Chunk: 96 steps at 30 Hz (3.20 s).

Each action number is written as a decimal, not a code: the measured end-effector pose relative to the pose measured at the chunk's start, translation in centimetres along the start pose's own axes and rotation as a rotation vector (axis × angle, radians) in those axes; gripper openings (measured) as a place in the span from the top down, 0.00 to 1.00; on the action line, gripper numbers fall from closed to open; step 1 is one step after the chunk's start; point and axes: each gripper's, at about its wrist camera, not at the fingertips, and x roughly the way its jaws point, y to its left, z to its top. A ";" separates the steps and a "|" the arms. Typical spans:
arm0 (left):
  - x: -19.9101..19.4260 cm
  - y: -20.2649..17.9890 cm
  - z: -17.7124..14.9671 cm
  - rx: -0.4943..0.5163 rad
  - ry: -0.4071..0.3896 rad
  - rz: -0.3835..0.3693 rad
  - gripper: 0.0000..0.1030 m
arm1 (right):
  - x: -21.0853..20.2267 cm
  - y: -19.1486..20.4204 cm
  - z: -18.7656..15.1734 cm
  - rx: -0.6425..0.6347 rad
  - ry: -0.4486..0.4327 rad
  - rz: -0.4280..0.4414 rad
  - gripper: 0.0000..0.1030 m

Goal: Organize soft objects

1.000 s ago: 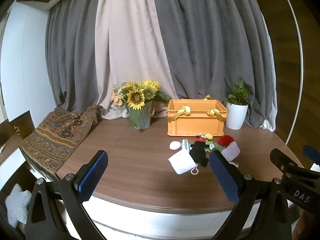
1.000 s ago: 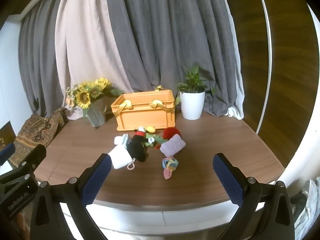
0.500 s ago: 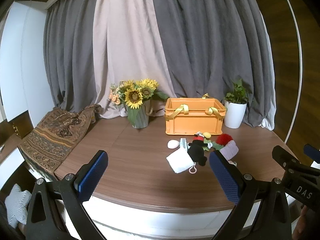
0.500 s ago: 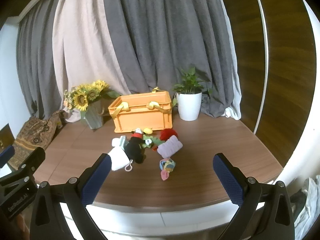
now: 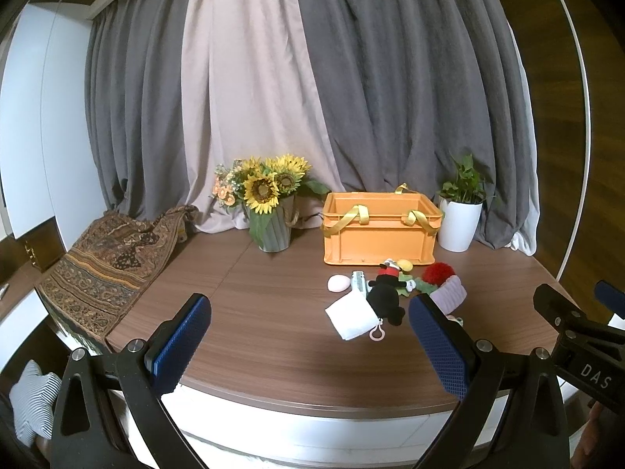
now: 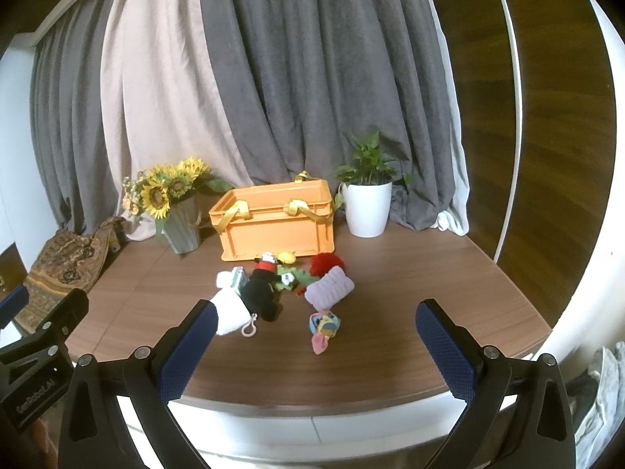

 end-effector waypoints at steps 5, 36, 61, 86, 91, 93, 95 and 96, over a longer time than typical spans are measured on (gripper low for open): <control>0.3 0.0 0.1 -0.003 0.007 -0.001 0.00 | 0.0 0.0 -0.2 0.001 -0.001 0.001 0.00; 0.2 0.2 -0.4 -0.004 0.007 -0.009 0.00 | 0.1 0.2 -0.7 -0.007 0.000 -0.004 0.00; 4.2 -0.6 -0.7 0.021 0.080 -0.048 0.00 | 2.9 0.1 -1.5 0.006 0.046 -0.029 0.00; 20.0 -0.8 -1.7 0.119 0.180 -0.229 0.06 | 16.0 3.6 -2.9 0.035 0.179 -0.166 0.04; 23.6 -1.2 -3.0 0.132 0.249 -0.290 0.09 | 18.3 4.0 -3.5 0.062 0.219 -0.222 0.06; 24.6 -1.5 -3.4 0.133 0.273 -0.304 0.10 | 19.0 4.0 -3.7 0.071 0.229 -0.235 0.07; 25.5 -1.8 -3.8 0.133 0.300 -0.303 0.11 | 19.8 3.9 -4.0 0.073 0.247 -0.244 0.07; 25.9 -2.0 -4.1 0.131 0.310 -0.302 0.11 | 20.1 3.8 -4.2 0.071 0.256 -0.248 0.07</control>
